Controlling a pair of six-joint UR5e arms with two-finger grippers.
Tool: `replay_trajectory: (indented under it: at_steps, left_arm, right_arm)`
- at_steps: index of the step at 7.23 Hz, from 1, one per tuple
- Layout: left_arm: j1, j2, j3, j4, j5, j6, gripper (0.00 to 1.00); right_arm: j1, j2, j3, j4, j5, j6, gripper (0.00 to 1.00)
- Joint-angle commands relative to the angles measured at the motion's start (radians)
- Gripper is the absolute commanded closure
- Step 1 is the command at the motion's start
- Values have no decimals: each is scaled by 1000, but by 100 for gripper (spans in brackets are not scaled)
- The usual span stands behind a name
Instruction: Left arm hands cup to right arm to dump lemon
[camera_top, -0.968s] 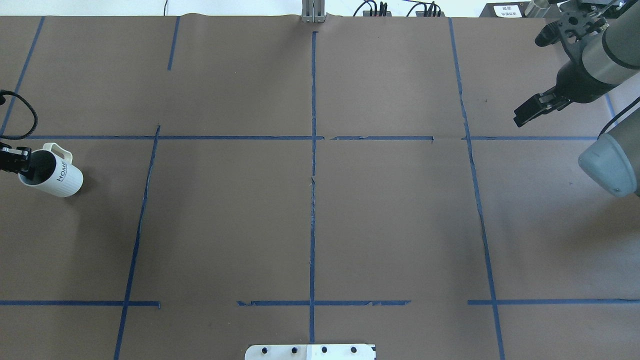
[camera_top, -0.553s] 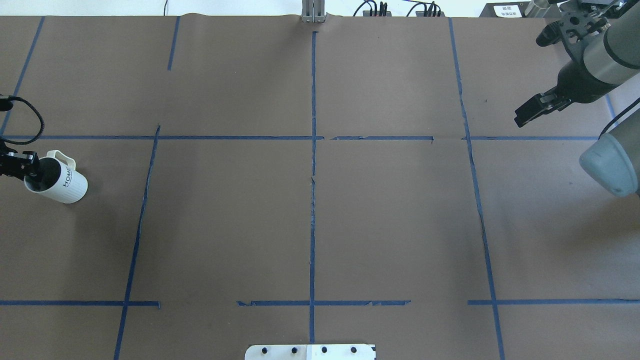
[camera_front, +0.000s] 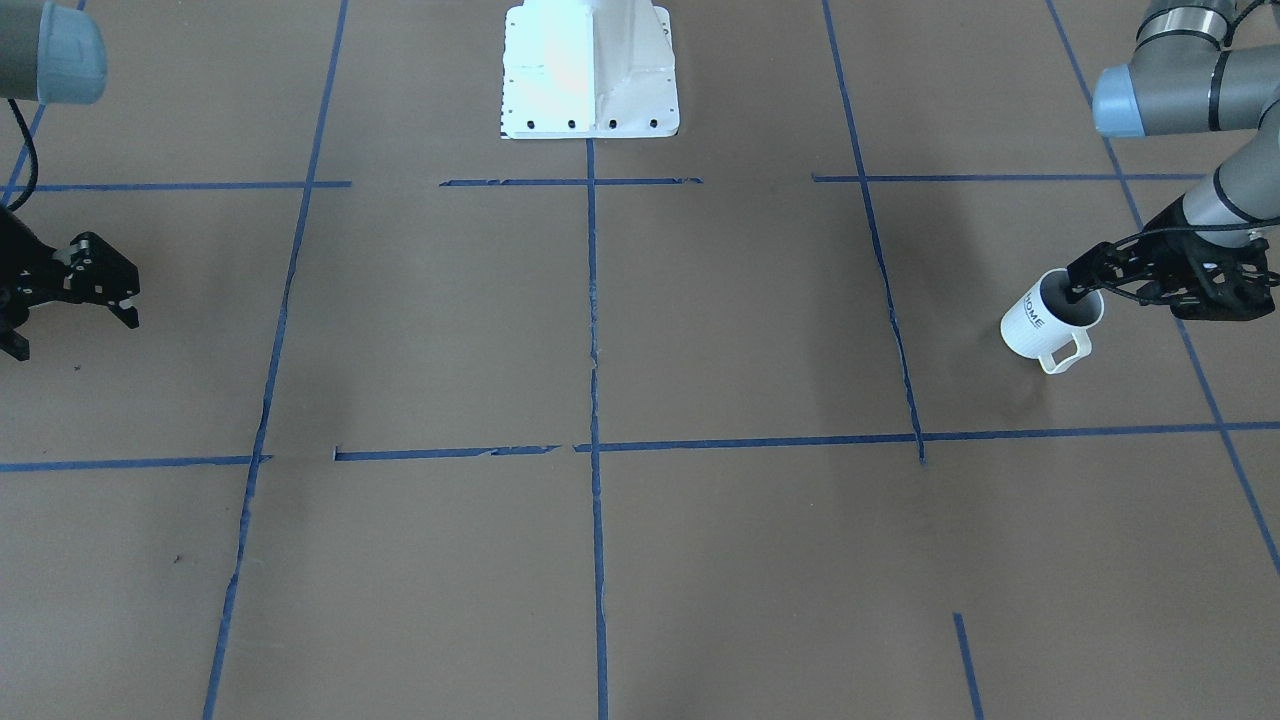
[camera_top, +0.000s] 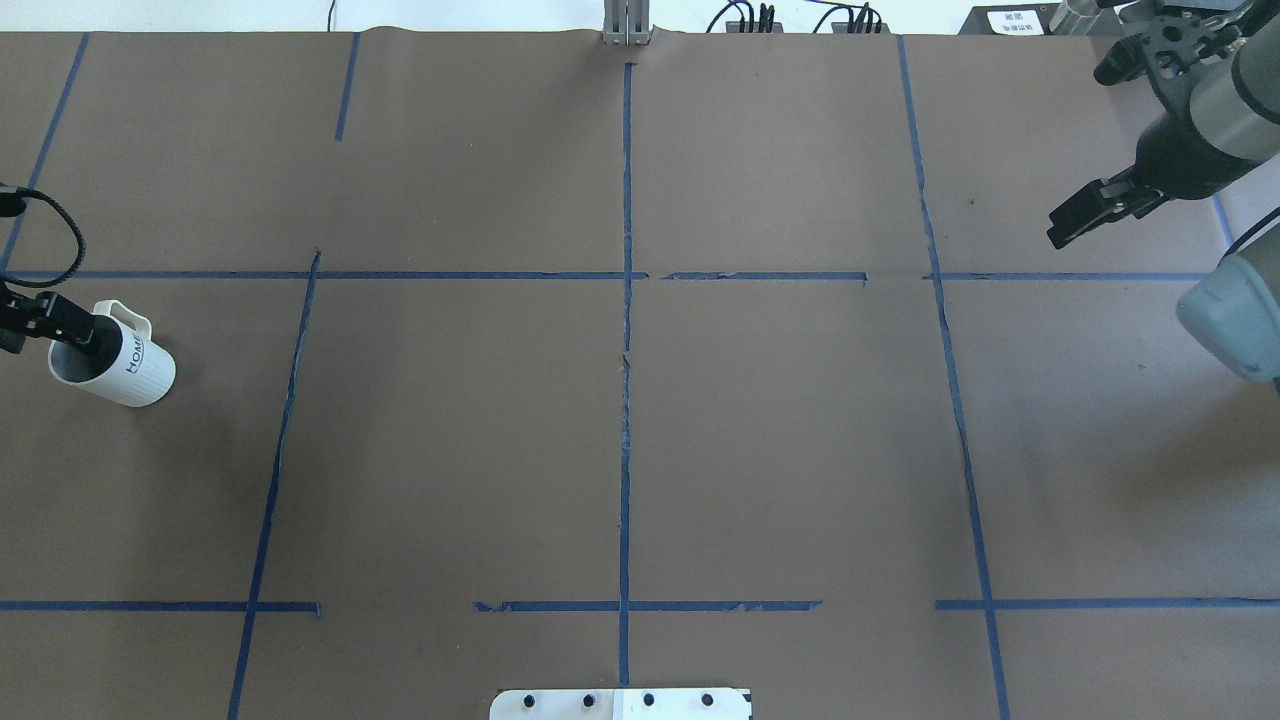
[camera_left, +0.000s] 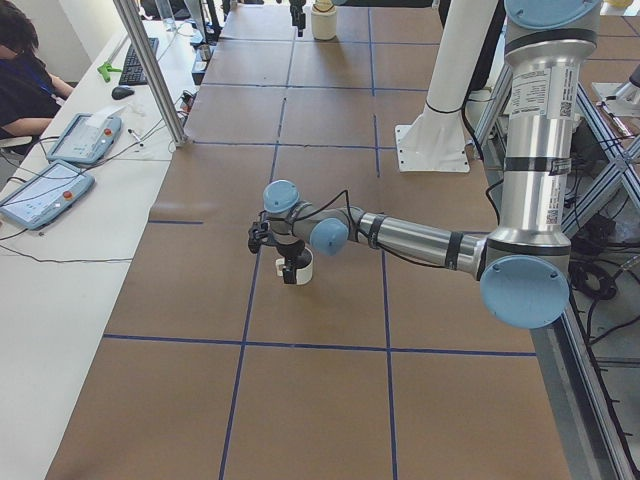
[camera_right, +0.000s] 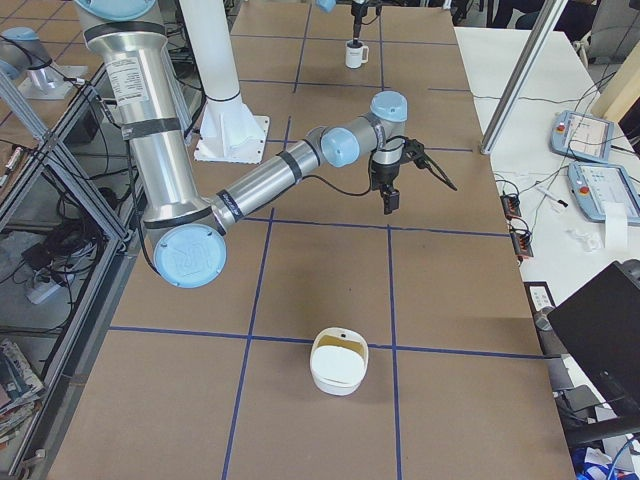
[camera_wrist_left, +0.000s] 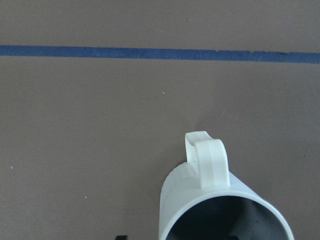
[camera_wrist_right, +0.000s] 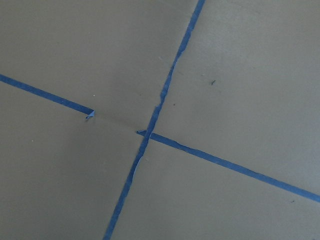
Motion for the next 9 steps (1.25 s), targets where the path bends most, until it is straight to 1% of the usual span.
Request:
replay_trajectory:
  at_steps: [1,2,3,4,5,6,7,8,9]
  left_arm:
    - [-162,-1,-5,157,-2,309,0]
    - [-242,-2,-22,260,-3,441,0]
    - [-299,5,-63,375,-5,532,0]
    - [-385,12,-88,482,-6,631,0]
    - [-446,21,-92,503,-8,673,0]
    - [-474,65,-105,491,-8,674,0]
    - [-474,76,-125,493,-9,674,0]
    - [-474,84,-131,491,-9,672,0]
    - [-474,85,-131,491,-9,674,0]
  right_arm:
    - [131,-61,-2,-86,52,-245,0]
    - [204,-62,-2,-178,52,-377,0]
    - [267,-87,-2,-239,61,-477,0]
    - [315,-158,-4,-234,128,-502,0]
    - [346,-208,-5,-231,157,-487,0]
    - [349,-249,-5,-229,151,-458,0]
    - [348,-254,-1,-226,138,-379,0]
    - [348,-254,1,-225,101,-357,0]
    - [348,-254,1,-225,96,-360,0]
